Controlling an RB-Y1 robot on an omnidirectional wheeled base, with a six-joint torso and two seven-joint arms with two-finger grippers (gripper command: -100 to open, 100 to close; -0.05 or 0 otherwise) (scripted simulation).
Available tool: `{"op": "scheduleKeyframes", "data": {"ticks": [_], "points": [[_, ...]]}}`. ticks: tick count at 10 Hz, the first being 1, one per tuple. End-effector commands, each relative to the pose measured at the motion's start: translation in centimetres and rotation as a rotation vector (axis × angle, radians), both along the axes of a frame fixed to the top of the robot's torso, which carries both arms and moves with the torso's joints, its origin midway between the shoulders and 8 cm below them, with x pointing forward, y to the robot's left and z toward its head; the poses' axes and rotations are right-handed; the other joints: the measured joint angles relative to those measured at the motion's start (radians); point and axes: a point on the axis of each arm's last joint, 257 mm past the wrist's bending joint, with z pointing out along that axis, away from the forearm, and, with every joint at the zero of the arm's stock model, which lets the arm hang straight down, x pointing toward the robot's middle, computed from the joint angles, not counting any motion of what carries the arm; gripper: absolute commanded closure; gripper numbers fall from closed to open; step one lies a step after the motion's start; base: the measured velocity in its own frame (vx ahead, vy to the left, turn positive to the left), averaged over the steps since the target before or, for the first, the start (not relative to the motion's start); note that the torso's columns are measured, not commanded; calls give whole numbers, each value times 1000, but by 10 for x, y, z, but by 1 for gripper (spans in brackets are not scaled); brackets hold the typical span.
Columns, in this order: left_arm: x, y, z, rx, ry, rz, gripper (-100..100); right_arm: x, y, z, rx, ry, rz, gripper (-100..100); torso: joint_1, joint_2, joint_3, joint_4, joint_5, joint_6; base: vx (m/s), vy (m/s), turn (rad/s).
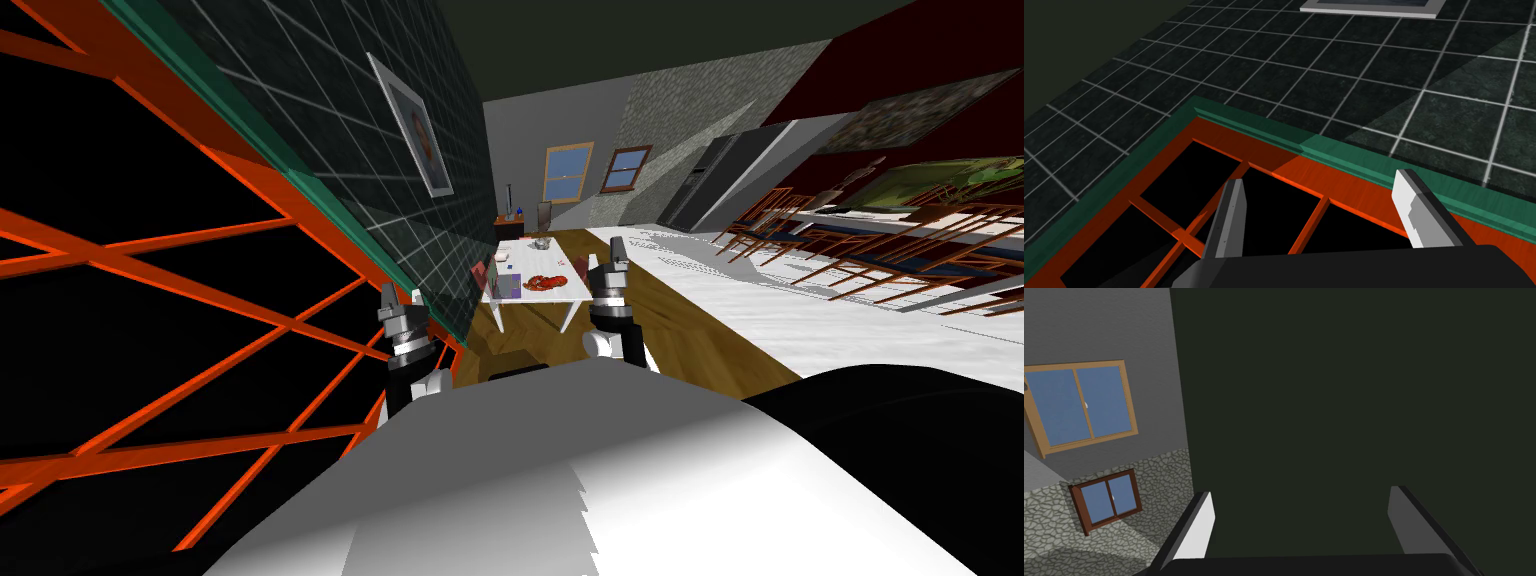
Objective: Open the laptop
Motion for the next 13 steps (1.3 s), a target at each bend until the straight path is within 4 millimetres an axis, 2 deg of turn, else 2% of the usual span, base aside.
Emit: {"op": "scheduleKeyframes", "data": {"ticks": [1, 9, 10, 11, 13], "points": [[0, 0, 0, 0, 0, 0, 0, 0, 0, 0, 0, 0, 0, 0, 0, 40, -82, 41, 0, 0, 0, 0, 0], [0, 0, 0, 0, 0, 0, 0, 0, 0, 0, 0, 0, 0, 0, 0, 618, -1234, 617, 0, 0, 0, 0, 0], [2, -5, -2, 38, 15, -19, -100, 0, 0, 0, 0, 0, 0, 0, 0, 691, -1382, 691, 0, 0, 21, -4, -21], [3, -8, -4, 64, 29, -32, -100, 0, 0, 0, 0, 0, 0, 0, 0, 724, -1451, 724, 0, 0, 36, -7, -26], [7, -14, -10, 113, 60, -53, -100, 0, 0, 0, 0, 0, 0, 0, 0, 735, -1476, 736, 0, 0, 53, -8, -35]]}}
